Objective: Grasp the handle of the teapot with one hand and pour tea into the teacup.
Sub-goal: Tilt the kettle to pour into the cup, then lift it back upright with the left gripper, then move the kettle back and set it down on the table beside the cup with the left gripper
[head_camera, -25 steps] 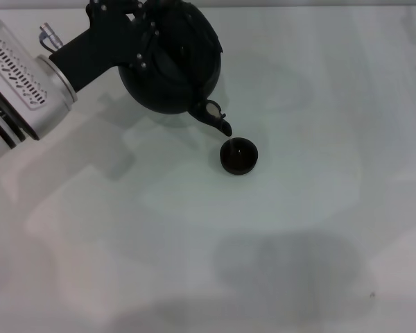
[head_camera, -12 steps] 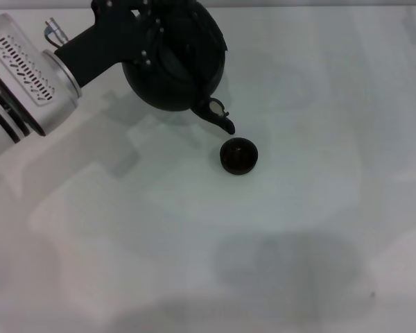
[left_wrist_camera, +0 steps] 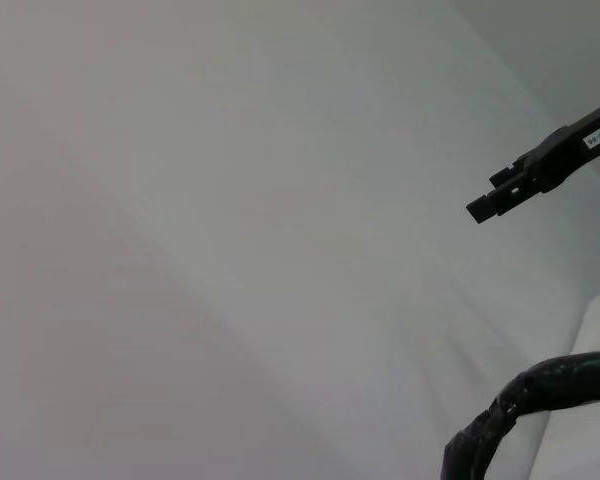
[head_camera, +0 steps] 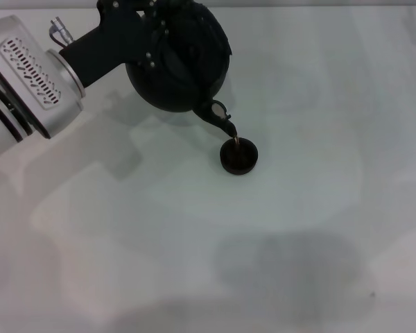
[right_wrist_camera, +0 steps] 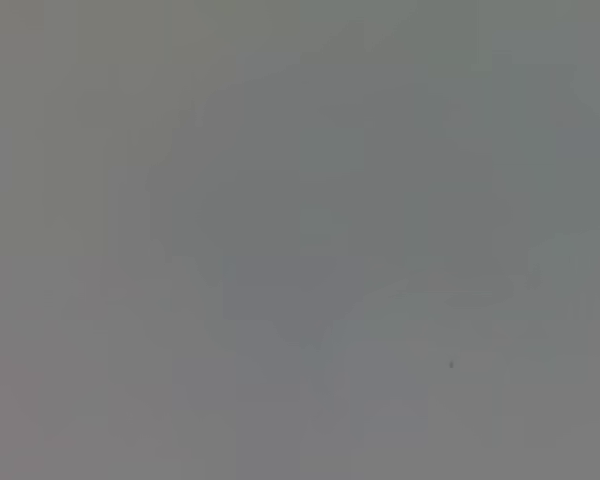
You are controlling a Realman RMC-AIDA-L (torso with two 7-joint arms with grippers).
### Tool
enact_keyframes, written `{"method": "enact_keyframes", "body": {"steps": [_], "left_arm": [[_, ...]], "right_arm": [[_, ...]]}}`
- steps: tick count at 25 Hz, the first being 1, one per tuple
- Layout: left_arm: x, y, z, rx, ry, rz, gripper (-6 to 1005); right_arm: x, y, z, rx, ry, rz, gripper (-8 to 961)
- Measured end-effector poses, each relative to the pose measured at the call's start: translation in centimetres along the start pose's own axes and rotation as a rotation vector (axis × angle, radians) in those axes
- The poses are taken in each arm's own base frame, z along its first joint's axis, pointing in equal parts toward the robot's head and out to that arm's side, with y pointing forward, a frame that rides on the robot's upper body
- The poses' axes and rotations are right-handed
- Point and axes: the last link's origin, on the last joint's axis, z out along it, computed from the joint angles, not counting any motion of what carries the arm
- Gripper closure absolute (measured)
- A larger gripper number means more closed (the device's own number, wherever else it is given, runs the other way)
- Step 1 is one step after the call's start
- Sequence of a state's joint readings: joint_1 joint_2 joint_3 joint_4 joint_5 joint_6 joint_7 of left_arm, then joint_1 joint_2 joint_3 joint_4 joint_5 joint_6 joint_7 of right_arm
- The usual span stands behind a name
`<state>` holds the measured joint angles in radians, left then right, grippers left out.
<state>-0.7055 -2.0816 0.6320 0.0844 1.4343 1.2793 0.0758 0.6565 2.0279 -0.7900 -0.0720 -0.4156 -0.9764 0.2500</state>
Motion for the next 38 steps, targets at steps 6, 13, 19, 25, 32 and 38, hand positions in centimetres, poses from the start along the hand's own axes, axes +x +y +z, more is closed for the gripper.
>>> {"method": "enact_keyframes", "body": {"steps": [6,13,19,25,32,38], "left_arm": [[0.0,0.1,0.0,0.001,-0.001,-0.005,900],[-0.4,0.5,-0.4,0.016,-0.024,-0.038,901],[-0.6,1.0,-0.7,0.043,-0.037,-0.091,902],[-0.7,1.3,-1.0,0.072,-0.048,-0.146,901],[-1.0,1.3,-1.4,0.117,-0.058,-0.242,901],[-1.3,1.3,-2.0,0.243,-0.074,-0.375,900]], "right_arm": [[0.0,0.0,0.0,0.001,0.002,0.0,93],[0.1,0.0,0.0,0.001,0.007,0.001,93],[0.2,0.0,0.0,0.001,0.009,0.0,93],[0.2,0.0,-0.1,-0.004,0.013,-0.004,93],[0.3,0.1,-0.1,-0.007,0.015,-0.005,93],[0.5,0.0,-0.3,-0.002,0.019,-0.003,93]]}}
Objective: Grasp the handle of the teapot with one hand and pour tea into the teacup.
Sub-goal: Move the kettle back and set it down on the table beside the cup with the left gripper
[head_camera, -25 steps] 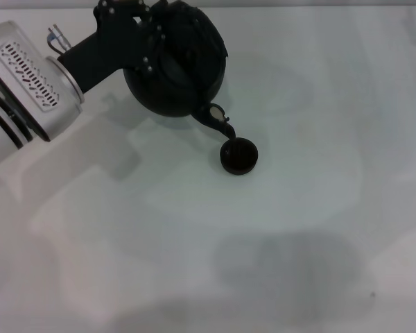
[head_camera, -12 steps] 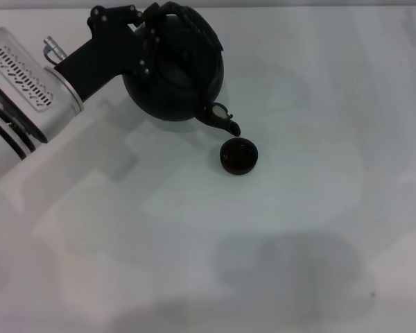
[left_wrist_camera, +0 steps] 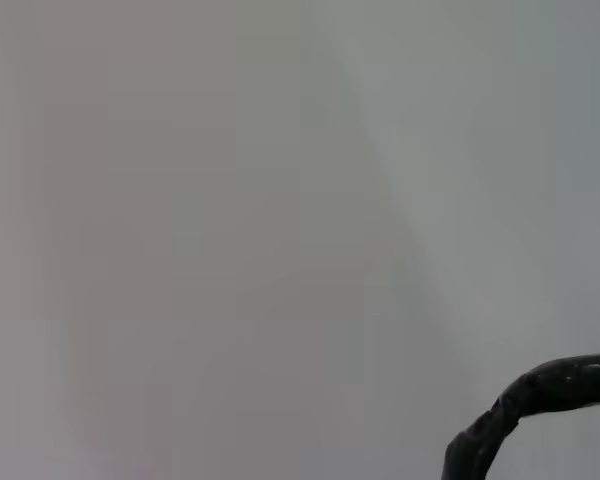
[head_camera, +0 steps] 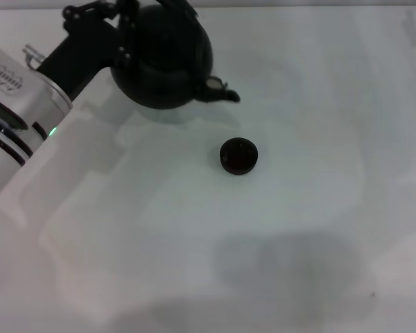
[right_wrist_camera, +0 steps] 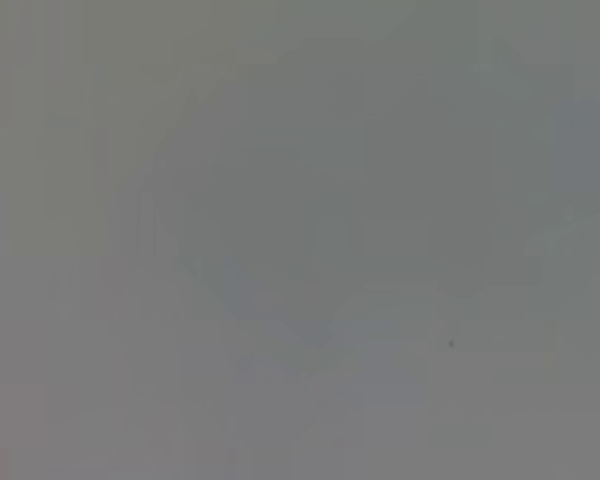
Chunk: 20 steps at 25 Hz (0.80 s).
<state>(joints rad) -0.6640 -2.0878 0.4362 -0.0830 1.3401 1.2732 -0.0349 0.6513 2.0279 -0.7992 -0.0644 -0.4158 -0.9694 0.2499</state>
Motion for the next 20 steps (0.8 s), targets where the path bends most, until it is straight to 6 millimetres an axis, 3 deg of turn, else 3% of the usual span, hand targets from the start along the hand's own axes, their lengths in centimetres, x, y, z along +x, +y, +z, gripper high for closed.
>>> {"method": "enact_keyframes", "body": {"steps": [11,20], "left_arm": [[-1.4,0.3,-2.4,0.294,-0.034,-0.275,900],[-2.1,1.7,-3.2,0.314,-0.076,-0.342,901]], "right_arm": [[0.2,-0.5,-0.3,0.014,0.006,0.002,93],[0.2,-0.6,-0.3,0.016,0.004,0.001,93]]}}
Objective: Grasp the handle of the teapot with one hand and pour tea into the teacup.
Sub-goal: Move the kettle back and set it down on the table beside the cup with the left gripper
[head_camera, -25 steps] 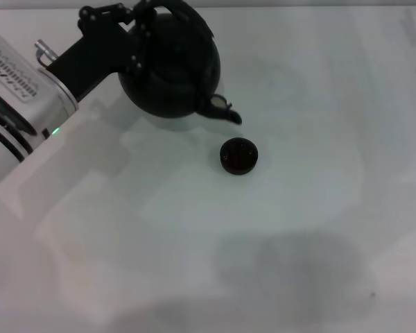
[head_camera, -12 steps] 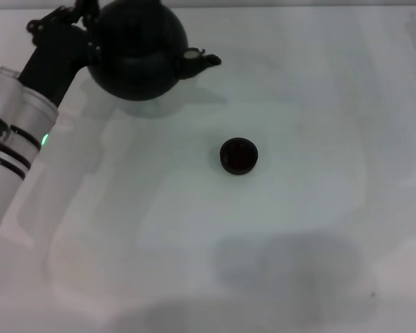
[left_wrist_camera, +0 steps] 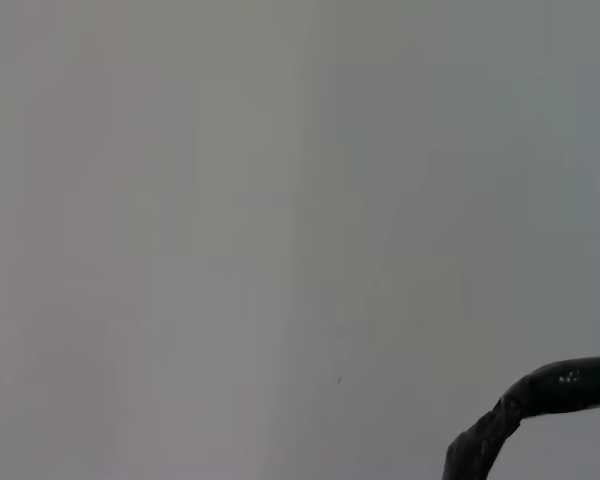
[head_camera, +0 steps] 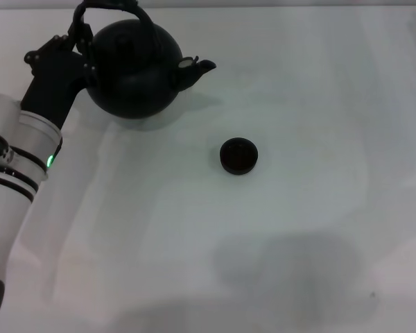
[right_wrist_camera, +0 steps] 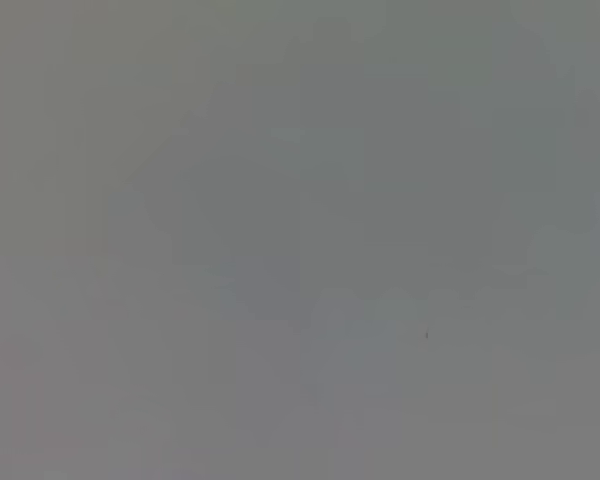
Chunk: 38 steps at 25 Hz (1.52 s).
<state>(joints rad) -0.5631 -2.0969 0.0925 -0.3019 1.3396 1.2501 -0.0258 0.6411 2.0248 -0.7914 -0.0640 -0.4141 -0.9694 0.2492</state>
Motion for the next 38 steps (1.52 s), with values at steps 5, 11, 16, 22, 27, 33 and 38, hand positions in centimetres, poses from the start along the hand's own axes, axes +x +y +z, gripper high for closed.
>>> {"method": "enact_keyframes", "body": {"steps": [5,11,16,22,27,33,38], "left_arm": [[-0.6,-0.1,-0.4,0.007,-0.032,-0.003,901],[-1.2,-0.3,-0.7,0.013,-0.064,-0.002,901],[-1.2,-0.6,-0.8,0.015,-0.066,0.001,901],[-1.2,-0.6,-0.8,0.01,-0.067,0.005,900],[-1.3,-0.5,-0.7,0.003,-0.081,0.008,900],[-1.6,-0.5,-0.7,0.003,-0.098,0.007,900],[-1.5,-0.5,-0.6,0.006,-0.097,0.004,900]], "right_arm": [[0.0,-0.1,0.0,0.001,0.0,-0.002,93],[0.0,-0.1,0.0,0.001,0.002,-0.003,93],[0.1,0.0,0.0,0.001,0.003,-0.002,93],[0.0,0.1,0.0,-0.009,0.003,-0.006,93],[0.1,0.2,0.0,-0.016,0.006,-0.009,93],[0.2,0.3,-0.1,-0.016,0.009,-0.008,93],[0.2,0.1,-0.1,-0.009,0.01,-0.003,93]]}}
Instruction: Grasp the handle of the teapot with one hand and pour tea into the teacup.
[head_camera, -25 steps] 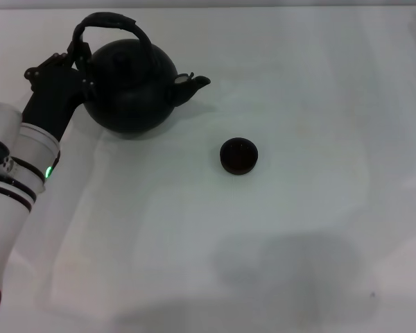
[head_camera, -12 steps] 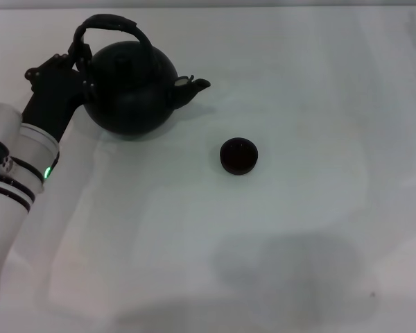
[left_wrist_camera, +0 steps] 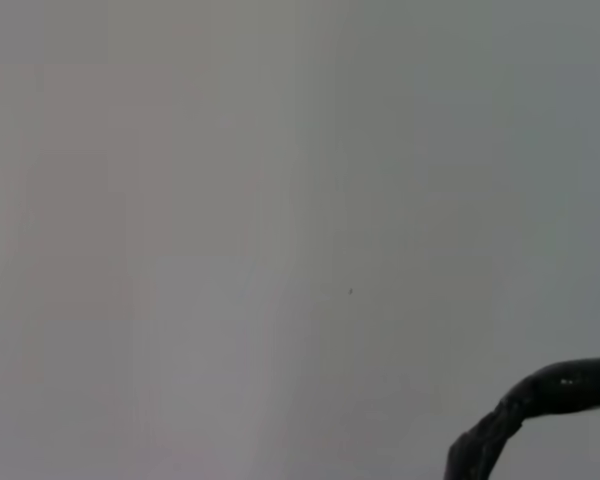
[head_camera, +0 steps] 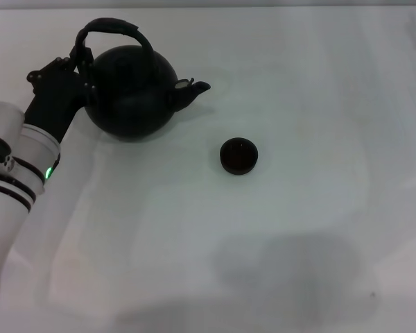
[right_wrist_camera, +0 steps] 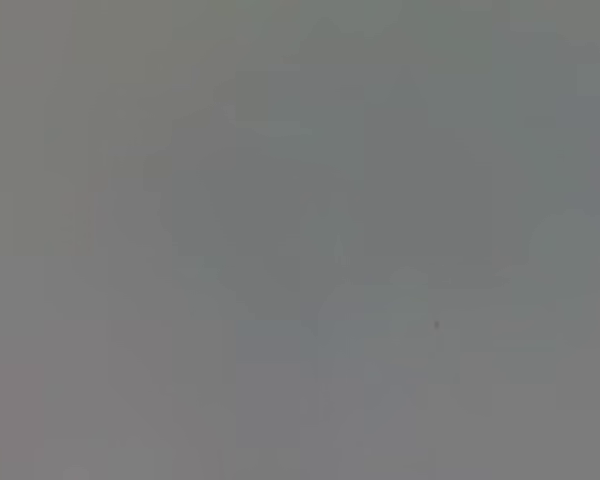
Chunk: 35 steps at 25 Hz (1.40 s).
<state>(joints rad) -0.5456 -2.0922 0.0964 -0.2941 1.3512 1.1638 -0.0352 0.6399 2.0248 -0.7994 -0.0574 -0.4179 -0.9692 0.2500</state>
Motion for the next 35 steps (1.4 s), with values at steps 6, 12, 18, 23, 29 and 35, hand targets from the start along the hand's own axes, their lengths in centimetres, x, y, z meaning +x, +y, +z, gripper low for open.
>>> {"method": "enact_keyframes", "body": {"steps": [6,12,18,23,29,35], "left_arm": [[-0.1,-0.1,0.1,0.003,-0.009,-0.001,845],[0.0,0.0,0.1,0.0,-0.004,0.001,743],[0.0,0.0,0.1,-0.005,-0.003,0.002,569],[-0.2,-0.3,-0.9,0.009,0.013,-0.002,409],[-0.3,-1.0,-2.3,0.041,0.044,-0.008,148],[-0.3,-1.6,-3.4,0.062,0.07,-0.004,148]], "right_arm": [[0.0,0.0,0.0,-0.001,-0.001,-0.002,93],[-0.1,-0.1,0.1,0.001,-0.002,-0.002,93],[-0.1,-0.1,0.1,0.001,-0.003,-0.002,93],[-0.1,-0.2,0.0,0.006,-0.002,0.001,93],[0.0,-0.3,-0.1,0.009,-0.001,0.0,93],[0.1,-0.4,-0.2,0.009,0.002,-0.002,93]]}}
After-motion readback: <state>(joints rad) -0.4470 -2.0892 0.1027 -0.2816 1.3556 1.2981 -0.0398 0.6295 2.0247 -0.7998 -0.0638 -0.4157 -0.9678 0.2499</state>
